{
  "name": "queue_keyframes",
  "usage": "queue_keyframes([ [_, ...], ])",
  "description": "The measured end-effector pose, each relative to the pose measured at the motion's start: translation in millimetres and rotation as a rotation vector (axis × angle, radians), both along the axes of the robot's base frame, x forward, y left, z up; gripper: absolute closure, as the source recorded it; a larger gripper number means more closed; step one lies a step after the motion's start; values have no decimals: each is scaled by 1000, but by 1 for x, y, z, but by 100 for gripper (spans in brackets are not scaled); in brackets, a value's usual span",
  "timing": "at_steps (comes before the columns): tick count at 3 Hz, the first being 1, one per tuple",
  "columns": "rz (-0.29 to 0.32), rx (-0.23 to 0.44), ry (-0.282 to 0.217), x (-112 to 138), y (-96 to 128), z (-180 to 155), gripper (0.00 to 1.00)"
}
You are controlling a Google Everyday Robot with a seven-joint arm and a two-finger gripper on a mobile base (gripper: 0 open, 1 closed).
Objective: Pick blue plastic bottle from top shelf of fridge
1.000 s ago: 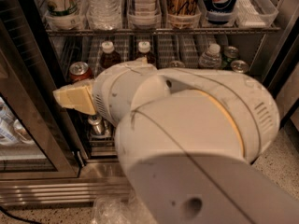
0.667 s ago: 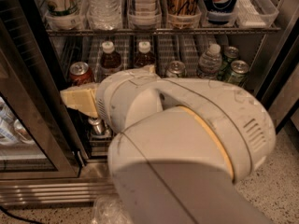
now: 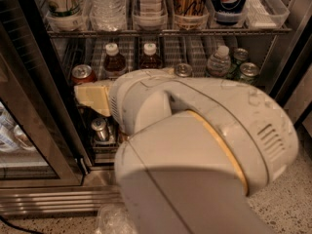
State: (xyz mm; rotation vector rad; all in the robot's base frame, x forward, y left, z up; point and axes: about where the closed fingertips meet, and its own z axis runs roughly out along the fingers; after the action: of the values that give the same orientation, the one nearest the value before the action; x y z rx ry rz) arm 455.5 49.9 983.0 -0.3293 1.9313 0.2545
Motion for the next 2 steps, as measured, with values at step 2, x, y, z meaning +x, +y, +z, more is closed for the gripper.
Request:
queue_keyframes([
  [2,0,0,0,0,0,0,0],
])
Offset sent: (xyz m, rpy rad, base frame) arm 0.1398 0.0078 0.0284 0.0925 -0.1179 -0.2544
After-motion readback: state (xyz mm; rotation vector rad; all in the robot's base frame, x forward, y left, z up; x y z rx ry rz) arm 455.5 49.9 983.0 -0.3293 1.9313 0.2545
